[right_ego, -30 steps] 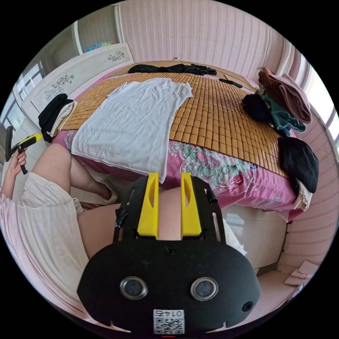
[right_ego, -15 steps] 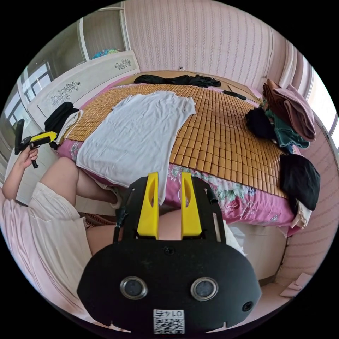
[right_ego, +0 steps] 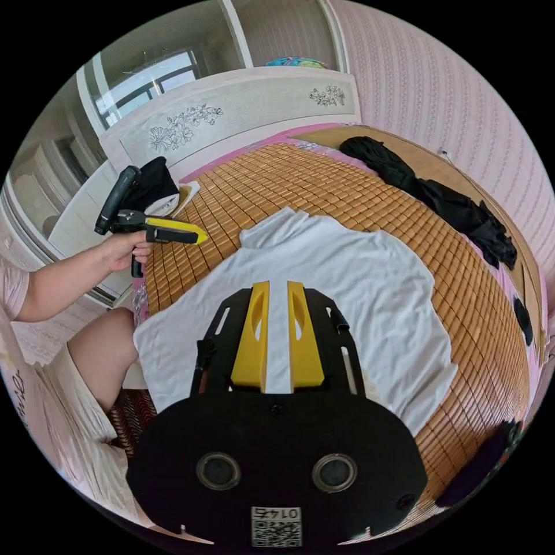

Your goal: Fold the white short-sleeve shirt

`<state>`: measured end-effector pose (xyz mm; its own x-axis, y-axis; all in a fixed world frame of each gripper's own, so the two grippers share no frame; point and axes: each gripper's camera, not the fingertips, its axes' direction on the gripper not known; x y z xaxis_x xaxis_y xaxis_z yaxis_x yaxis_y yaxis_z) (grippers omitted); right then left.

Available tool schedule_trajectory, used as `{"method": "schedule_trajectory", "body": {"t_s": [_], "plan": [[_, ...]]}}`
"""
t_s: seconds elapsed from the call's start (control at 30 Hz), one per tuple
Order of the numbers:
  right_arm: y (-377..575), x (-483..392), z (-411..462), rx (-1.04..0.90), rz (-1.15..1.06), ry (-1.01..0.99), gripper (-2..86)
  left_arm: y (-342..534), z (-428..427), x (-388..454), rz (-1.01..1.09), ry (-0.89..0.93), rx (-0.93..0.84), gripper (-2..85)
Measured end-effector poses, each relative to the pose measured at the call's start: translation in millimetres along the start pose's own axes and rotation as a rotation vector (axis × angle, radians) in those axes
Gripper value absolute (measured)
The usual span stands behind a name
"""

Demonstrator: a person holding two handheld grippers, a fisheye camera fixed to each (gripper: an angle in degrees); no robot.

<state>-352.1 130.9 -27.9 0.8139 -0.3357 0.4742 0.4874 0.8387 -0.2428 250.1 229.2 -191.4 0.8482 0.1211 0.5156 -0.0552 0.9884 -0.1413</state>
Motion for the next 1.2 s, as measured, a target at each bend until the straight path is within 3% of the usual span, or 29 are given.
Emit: {"method": "schedule_trajectory", "body": {"t_s": [0.2,0.5,0.63,0.7,0.87,1.2], "plan": [[-118,-5,69,-0.102,0.026,-0.065,6.8,-47,49,-19,-0.085,0.027,-0.114,5.5],[-237,-6,163,-0.237,-0.047,0.096,8.2,-105,115,-44,-0.121,0.061,-0.154,8.3],[-256,8,202,-0.298,-0.012,0.152,7.3,-119,151,-47,-0.108,0.093,-0.196,8.1],[-258,12,206,-0.253,-0.013,0.172,2.0,-123,158,-48,-0.111,0.084,-0.185,7.4],[-266,24,211,-0.257,0.027,0.119,-0.5,-129,180,-53,-0.121,0.112,-0.166,1.7],[-283,11,229,-0.237,-0.147,-0.006,-0.3,-143,201,-56,-0.128,0.132,-0.157,-0.9]]}}
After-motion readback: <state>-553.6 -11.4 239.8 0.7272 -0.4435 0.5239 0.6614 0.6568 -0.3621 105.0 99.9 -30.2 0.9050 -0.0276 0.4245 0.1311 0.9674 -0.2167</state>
